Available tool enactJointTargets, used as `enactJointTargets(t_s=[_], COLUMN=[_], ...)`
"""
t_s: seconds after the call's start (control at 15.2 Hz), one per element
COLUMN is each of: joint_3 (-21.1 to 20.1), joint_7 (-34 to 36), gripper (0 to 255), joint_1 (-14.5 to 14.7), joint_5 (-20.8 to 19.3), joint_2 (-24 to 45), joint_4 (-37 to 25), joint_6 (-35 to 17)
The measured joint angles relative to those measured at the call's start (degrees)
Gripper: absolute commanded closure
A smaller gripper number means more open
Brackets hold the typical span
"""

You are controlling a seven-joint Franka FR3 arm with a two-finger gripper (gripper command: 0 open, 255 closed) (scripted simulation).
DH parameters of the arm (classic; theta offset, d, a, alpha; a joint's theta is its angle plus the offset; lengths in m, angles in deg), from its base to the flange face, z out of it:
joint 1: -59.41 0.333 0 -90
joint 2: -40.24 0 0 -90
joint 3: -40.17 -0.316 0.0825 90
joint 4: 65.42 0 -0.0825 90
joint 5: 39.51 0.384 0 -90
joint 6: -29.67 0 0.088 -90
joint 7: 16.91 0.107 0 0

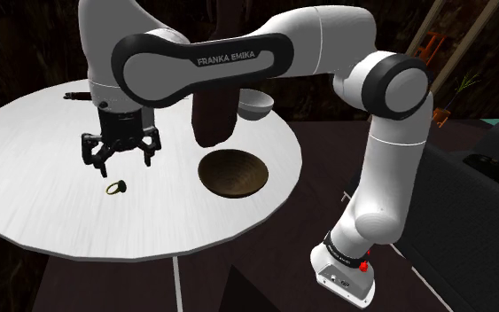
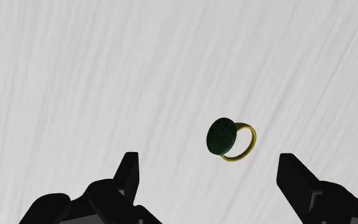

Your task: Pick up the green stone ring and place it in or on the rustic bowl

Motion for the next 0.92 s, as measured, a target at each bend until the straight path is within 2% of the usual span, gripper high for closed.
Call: enactJointTargets(t_s=[0.2,0.92], joint_3=[0.8,1.4], joint_7=[3.0,4.0], gripper=[0,0], joint_1=[3.0,3.4], joint_5=[-3.2,-4.4], joint_2=[6.0,8.0], joint_4=[-6.5,-3.5], joint_6=[1.0,-3.7])
